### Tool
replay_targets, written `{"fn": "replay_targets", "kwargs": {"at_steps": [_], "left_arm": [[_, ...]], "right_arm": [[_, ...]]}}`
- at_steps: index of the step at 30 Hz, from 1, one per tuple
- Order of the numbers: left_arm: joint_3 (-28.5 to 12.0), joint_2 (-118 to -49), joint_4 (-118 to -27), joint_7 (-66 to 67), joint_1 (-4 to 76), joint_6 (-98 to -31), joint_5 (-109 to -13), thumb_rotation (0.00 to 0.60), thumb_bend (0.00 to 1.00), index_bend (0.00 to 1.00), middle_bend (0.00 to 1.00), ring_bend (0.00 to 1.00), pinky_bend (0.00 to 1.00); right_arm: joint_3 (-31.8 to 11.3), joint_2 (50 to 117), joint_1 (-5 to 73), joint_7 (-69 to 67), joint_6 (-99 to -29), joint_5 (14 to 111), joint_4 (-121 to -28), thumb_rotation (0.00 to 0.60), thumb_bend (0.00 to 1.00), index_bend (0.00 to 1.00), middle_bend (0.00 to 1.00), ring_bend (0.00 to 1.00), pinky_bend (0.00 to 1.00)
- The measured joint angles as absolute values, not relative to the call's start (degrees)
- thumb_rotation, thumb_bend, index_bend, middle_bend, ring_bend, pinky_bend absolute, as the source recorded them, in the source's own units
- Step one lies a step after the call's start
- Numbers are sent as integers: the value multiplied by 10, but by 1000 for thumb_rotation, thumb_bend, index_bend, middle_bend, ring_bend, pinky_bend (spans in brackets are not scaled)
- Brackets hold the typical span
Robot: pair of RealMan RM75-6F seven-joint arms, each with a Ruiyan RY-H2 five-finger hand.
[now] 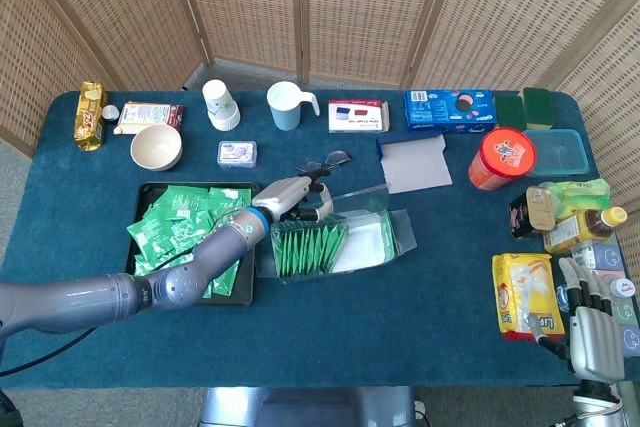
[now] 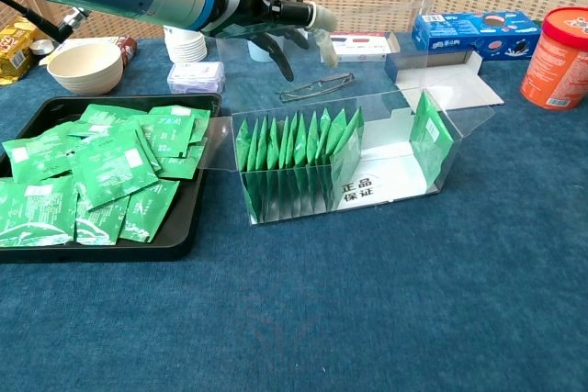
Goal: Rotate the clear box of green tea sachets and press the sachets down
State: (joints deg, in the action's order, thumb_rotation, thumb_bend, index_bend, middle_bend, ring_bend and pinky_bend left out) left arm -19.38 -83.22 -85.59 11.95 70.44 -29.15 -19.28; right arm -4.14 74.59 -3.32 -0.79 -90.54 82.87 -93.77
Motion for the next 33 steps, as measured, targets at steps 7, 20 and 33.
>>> {"fn": "replay_targets", "kwargs": {"at_steps": [7, 20, 33], "left_arm": [[-182, -835, -833, 92, 715, -279, -190, 225, 498, 437, 50, 0, 238], [-164, -831, -826, 62, 714, -304, -226, 137, 485, 178, 42, 0, 237], [-145, -818, -843, 56, 699, -349, -246, 114, 480, 137, 3, 0, 237]], "right_arm": [[-42, 746, -35, -7, -907, 826, -938, 600, 341, 0, 4, 0, 61], [-44, 747, -35, -6, -906, 826, -938, 600, 341, 0, 4, 0, 61], [-44, 747, -37, -6, -908, 828, -939, 600, 341, 0, 4, 0, 62]]}}
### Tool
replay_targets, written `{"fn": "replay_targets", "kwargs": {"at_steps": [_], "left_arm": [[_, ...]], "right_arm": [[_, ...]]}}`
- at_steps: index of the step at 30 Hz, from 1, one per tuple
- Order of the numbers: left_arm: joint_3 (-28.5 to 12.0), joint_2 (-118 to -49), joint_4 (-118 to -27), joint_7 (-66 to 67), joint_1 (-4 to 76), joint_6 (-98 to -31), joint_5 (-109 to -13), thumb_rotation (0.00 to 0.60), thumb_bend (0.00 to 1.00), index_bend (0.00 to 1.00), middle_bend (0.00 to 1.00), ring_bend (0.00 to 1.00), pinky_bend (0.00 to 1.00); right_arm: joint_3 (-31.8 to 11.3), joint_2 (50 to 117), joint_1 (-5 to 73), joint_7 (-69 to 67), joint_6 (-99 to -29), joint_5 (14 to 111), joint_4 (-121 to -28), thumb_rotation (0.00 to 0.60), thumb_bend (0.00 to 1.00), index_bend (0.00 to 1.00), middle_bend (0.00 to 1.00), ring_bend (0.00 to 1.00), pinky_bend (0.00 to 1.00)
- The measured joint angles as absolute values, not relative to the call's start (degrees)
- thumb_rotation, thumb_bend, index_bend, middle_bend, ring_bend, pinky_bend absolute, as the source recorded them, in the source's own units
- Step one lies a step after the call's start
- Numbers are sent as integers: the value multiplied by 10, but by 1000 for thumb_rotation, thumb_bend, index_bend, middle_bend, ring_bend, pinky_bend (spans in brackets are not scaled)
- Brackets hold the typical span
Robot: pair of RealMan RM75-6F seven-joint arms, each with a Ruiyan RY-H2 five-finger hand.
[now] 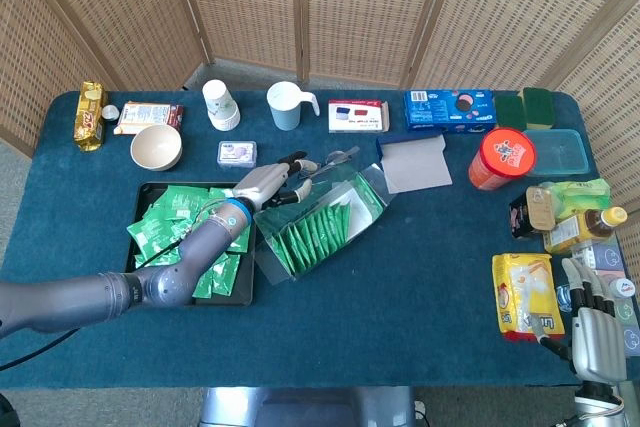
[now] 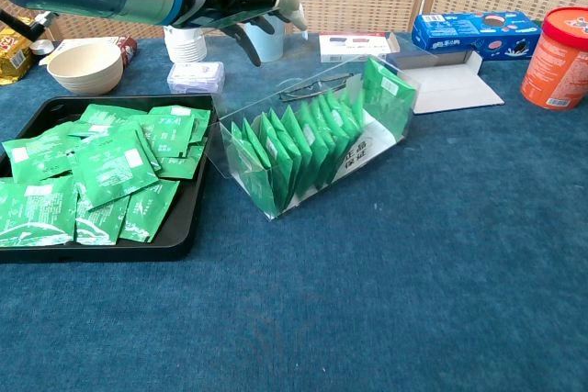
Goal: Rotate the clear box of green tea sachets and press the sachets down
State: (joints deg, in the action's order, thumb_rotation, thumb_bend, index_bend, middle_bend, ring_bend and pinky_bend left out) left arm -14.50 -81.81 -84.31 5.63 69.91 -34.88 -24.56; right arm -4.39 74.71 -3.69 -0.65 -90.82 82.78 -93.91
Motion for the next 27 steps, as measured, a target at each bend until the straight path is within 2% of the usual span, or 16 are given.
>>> {"fn": "replay_targets", "kwargs": {"at_steps": [16, 27], "left_arm": [[-114, -780, -868, 55, 665, -375, -263, 109, 477, 92, 0, 0, 238], [-70, -759, -876, 87, 650, -389, -259, 111, 478, 54, 0, 0, 238]], "right_arm": [[-45, 749, -34, -2, -907, 832, -942, 600, 341, 0, 4, 0, 61], [-45, 752, -29, 0, -900, 835, -943, 600, 341, 0, 4, 0, 61]]}}
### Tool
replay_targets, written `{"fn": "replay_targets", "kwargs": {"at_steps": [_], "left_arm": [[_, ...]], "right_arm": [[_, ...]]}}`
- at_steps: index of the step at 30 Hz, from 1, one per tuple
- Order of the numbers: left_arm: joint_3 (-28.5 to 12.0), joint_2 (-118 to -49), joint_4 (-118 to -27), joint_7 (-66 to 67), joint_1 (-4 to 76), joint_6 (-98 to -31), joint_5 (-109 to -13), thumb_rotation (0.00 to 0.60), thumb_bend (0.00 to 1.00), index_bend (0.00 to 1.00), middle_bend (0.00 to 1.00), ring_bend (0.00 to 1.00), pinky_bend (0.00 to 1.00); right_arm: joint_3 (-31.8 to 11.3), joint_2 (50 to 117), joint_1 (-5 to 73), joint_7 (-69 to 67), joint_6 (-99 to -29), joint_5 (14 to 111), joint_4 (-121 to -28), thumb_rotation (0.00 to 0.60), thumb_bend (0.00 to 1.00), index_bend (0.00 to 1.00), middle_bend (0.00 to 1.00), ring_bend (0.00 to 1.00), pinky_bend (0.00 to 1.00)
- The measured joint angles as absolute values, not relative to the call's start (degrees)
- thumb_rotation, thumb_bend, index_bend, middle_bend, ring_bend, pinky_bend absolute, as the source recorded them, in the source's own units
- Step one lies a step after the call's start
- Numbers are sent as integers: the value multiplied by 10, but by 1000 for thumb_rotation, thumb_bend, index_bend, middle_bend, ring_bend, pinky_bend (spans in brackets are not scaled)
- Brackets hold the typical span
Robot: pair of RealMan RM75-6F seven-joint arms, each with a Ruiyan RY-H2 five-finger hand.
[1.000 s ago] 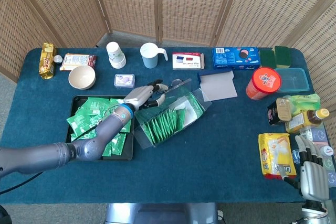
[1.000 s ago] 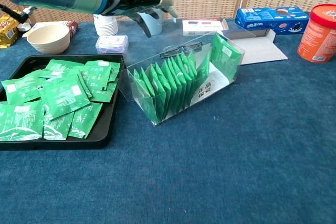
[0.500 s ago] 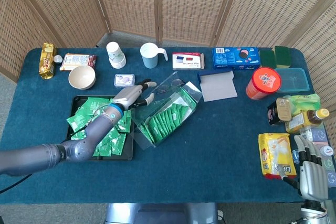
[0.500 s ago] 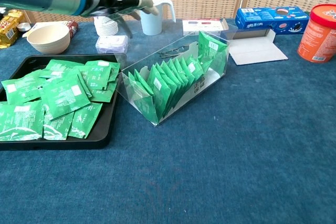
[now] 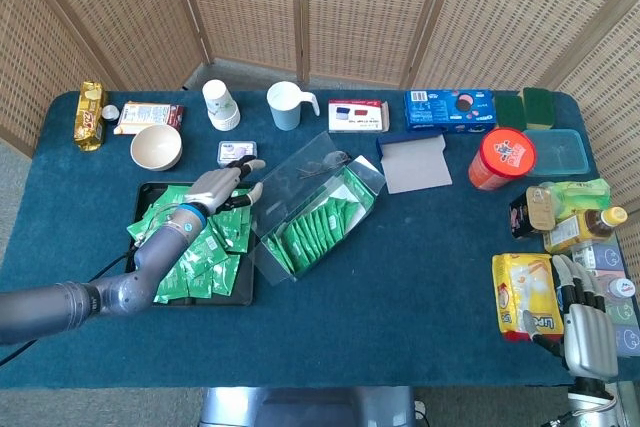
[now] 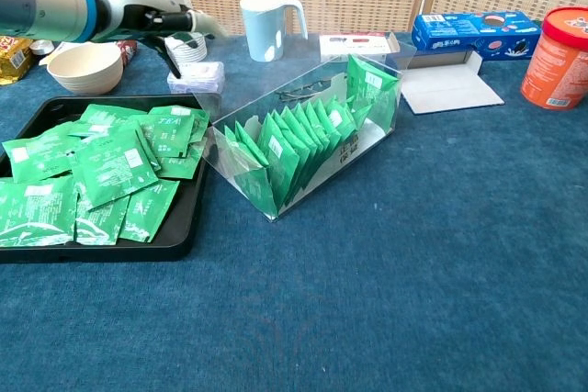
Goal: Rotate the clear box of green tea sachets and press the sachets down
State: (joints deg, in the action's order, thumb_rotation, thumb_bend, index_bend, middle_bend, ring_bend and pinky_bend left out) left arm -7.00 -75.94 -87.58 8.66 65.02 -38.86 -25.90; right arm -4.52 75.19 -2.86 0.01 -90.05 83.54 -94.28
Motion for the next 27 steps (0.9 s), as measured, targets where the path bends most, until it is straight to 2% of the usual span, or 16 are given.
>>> {"fn": "replay_targets", "kwargs": {"at_steps": [4, 10, 15, 22, 27], "left_arm": [[-47, -761, -872, 133, 656, -417, -253, 130, 478, 26, 0, 0, 238], [-19, -772, -872, 225, 666, -503, -232, 235, 471, 0, 0, 0, 237], [-2, -783, -886, 312, 675, -569, -210, 298, 387, 0, 0, 0, 236], [3, -784, -930, 372, 677, -613, -191, 315, 331, 0, 0, 0, 236], [-4, -770, -961, 356, 658, -642, -232, 313, 319, 0, 0, 0, 236]], "right_arm": [[-45, 752, -29, 1, -901, 836, -944, 600, 341, 0, 4, 0, 62], [-44, 754, -29, 1, -904, 839, -945, 600, 341, 0, 4, 0, 61], [-42, 755, -32, -1, -907, 839, -944, 600, 341, 0, 4, 0, 61], [-40, 754, -36, -6, -914, 844, -943, 600, 341, 0, 4, 0, 62], [-39, 754, -37, -8, -914, 845, -942, 600, 341, 0, 4, 0, 62]]}}
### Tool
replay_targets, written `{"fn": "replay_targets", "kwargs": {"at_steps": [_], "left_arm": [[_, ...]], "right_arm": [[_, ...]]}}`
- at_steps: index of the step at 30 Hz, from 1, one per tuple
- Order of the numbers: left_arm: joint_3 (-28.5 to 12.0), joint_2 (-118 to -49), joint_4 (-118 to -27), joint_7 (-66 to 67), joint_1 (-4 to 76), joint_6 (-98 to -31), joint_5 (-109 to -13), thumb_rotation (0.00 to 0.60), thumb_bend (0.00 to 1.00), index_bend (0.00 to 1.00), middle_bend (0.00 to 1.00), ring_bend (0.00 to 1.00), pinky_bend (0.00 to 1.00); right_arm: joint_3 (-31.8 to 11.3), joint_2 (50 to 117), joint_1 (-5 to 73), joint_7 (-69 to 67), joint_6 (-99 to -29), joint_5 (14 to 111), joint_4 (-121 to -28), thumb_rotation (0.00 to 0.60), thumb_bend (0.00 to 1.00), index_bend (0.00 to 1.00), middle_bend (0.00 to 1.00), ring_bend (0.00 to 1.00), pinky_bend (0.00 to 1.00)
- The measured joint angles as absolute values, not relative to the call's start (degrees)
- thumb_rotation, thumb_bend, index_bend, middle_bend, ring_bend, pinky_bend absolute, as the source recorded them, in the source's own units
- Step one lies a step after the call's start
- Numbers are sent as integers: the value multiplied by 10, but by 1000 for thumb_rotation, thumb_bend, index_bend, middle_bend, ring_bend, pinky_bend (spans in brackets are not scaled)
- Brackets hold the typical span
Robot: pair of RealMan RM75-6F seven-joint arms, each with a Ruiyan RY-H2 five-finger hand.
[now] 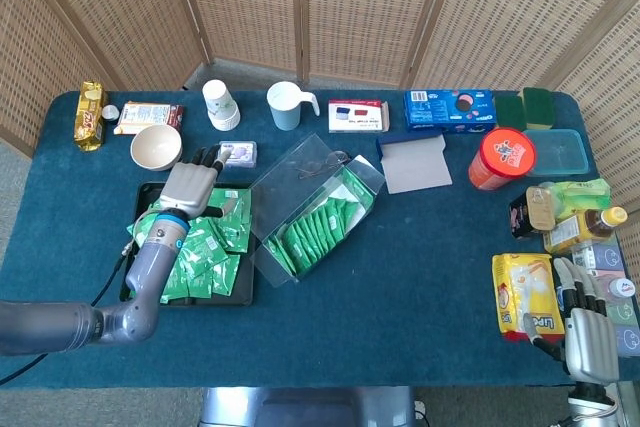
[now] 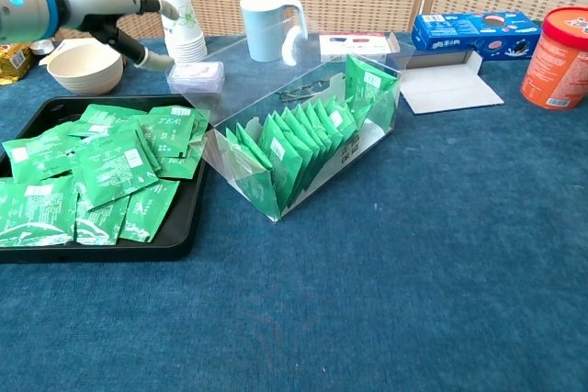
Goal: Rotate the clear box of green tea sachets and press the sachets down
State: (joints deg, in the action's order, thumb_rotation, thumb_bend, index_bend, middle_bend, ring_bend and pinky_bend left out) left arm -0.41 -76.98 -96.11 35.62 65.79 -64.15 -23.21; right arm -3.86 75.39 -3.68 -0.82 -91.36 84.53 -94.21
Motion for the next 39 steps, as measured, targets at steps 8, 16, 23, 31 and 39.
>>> {"fn": "replay_targets", "kwargs": {"at_steps": [8, 16, 23, 31, 39], "left_arm": [[-2, -732, -1028, 299, 600, -710, -381, 315, 318, 0, 0, 0, 236], [18, -688, -1083, 245, 529, -762, -523, 313, 318, 0, 0, 0, 234], [26, -664, -1103, 230, 498, -768, -598, 468, 318, 21, 0, 0, 214], [20, -660, -1098, 246, 498, -730, -646, 600, 319, 101, 0, 0, 197], [1, -675, -1095, 282, 513, -686, -651, 600, 319, 121, 0, 0, 190]], "right_arm": [[-40, 756, -32, -11, -907, 846, -939, 600, 341, 0, 4, 0, 62], [-41, 758, -29, -14, -901, 844, -936, 600, 341, 0, 4, 0, 62], [-43, 760, -26, -18, -896, 841, -932, 600, 341, 0, 4, 0, 62], [-43, 762, -28, -24, -898, 837, -926, 600, 341, 0, 4, 0, 63], [-43, 762, -32, -32, -900, 834, -920, 600, 341, 0, 4, 0, 65]]}}
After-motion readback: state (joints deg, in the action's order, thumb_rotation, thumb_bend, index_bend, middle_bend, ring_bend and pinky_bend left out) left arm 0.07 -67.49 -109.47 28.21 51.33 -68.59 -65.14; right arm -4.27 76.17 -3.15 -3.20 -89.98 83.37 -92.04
